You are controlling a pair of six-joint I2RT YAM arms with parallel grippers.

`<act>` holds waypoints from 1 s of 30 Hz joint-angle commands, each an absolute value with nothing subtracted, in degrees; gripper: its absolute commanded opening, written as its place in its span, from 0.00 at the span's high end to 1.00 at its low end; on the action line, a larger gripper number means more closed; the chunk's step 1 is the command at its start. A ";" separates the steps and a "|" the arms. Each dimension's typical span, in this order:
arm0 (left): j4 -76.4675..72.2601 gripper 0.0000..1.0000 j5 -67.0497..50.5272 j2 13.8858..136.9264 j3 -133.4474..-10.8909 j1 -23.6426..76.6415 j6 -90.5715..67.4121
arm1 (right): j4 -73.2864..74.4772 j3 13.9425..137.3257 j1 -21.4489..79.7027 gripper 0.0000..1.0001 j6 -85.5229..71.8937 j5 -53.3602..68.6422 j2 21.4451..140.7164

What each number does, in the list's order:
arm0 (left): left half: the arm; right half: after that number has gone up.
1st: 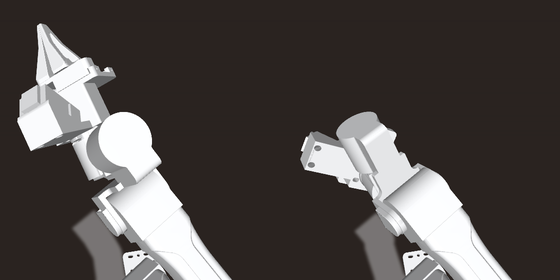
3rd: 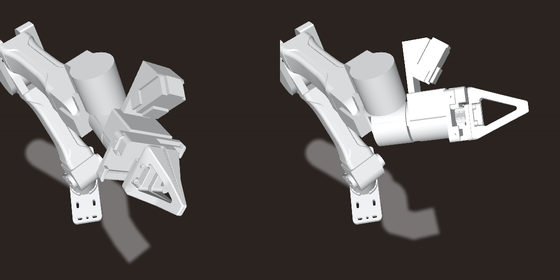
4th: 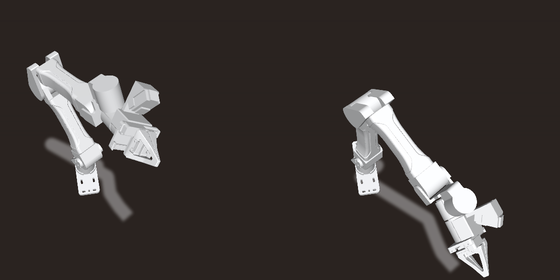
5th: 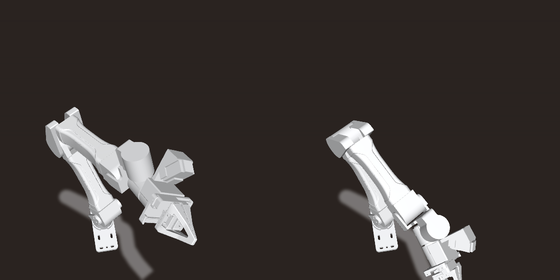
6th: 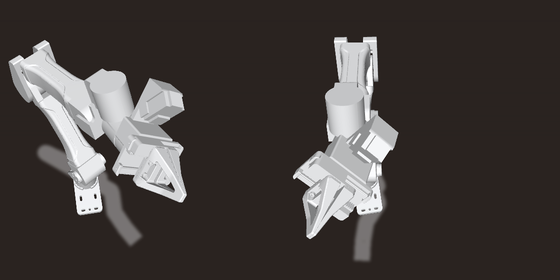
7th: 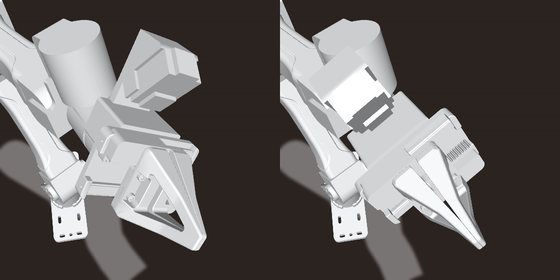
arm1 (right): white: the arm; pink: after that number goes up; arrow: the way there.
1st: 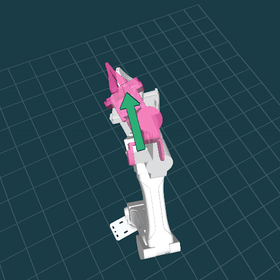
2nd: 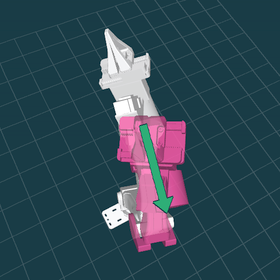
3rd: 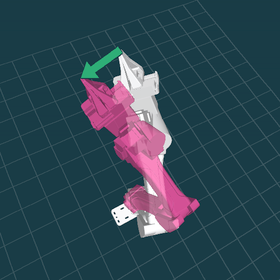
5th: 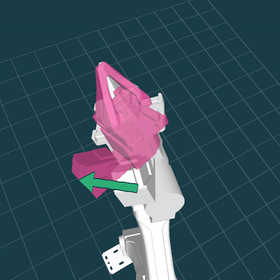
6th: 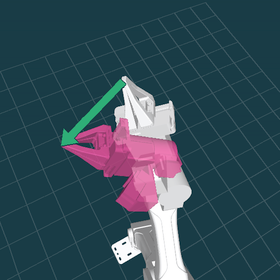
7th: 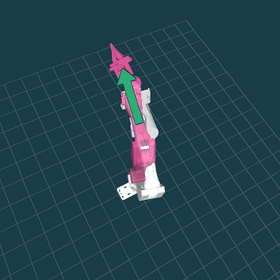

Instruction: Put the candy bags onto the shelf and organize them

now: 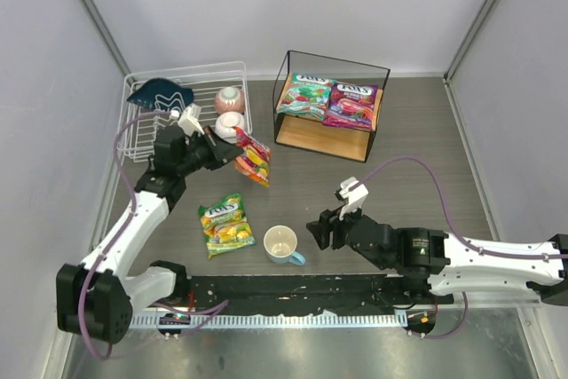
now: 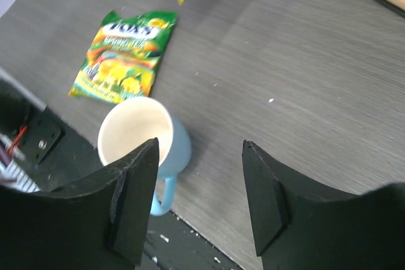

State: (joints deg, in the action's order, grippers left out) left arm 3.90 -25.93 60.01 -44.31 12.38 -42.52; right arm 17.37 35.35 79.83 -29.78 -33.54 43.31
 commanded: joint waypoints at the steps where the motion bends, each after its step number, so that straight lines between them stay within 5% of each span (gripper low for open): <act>1: -16.94 1.00 -28.21 65.28 -40.88 14.06 -47.98 | 18.98 36.13 80.16 0.38 -35.76 -47.18 41.31; 11: -42.16 1.00 -28.30 80.40 -35.95 19.51 -57.39 | 19.51 32.17 80.07 0.35 -41.22 -52.56 37.88; 21: -42.01 1.00 -26.81 84.64 -29.54 21.89 -56.34 | 20.48 31.20 79.98 0.32 -45.96 -54.75 41.30; 24: -40.78 0.92 -25.67 85.16 -26.64 22.06 -54.85 | 20.57 31.38 79.63 0.29 -47.37 -56.16 42.97; 30: -37.97 0.49 -24.96 88.15 -24.87 22.32 -52.21 | 20.48 31.03 74.47 0.24 -52.89 -54.50 45.26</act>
State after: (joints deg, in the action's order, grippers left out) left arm -37.04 -26.02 86.98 -24.84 22.02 -54.89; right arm 21.52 31.09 78.41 -46.74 -52.66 44.27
